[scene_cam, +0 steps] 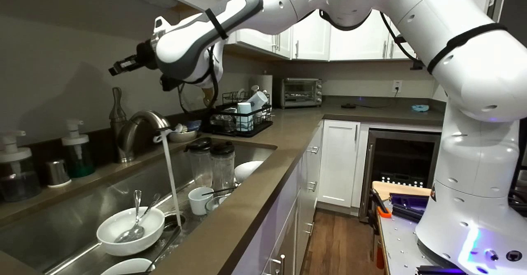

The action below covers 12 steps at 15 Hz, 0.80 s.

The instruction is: Push the faucet handle down

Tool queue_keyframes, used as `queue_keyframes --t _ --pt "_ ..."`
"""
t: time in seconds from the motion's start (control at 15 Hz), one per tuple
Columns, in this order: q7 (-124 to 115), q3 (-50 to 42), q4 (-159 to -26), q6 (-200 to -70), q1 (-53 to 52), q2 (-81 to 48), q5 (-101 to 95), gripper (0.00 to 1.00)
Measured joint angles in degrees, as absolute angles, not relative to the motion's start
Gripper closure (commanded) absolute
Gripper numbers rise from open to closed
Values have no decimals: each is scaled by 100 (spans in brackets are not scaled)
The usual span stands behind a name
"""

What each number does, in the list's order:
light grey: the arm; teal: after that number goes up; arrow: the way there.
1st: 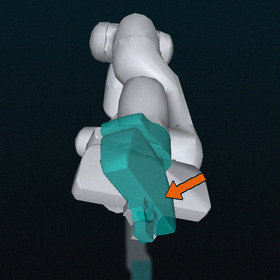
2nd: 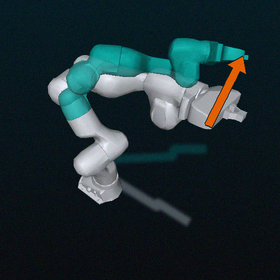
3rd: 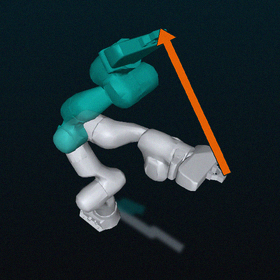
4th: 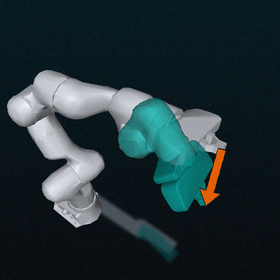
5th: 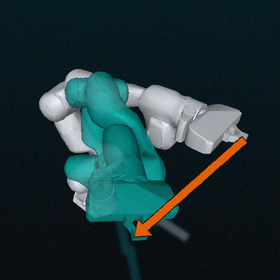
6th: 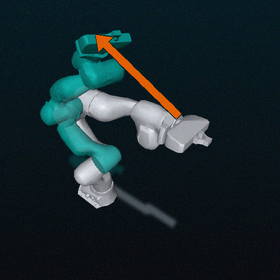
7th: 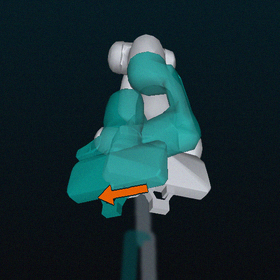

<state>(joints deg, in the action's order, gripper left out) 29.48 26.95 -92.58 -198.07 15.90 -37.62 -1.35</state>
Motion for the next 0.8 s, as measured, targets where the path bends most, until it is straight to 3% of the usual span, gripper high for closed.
queue_keyframes --t 0.4,0.8 --pt "2948 2561 -9060 -19792 1480 -3895 -93 100" --pt "2948 1857 -8647 -19487 928 -3906 211 100"
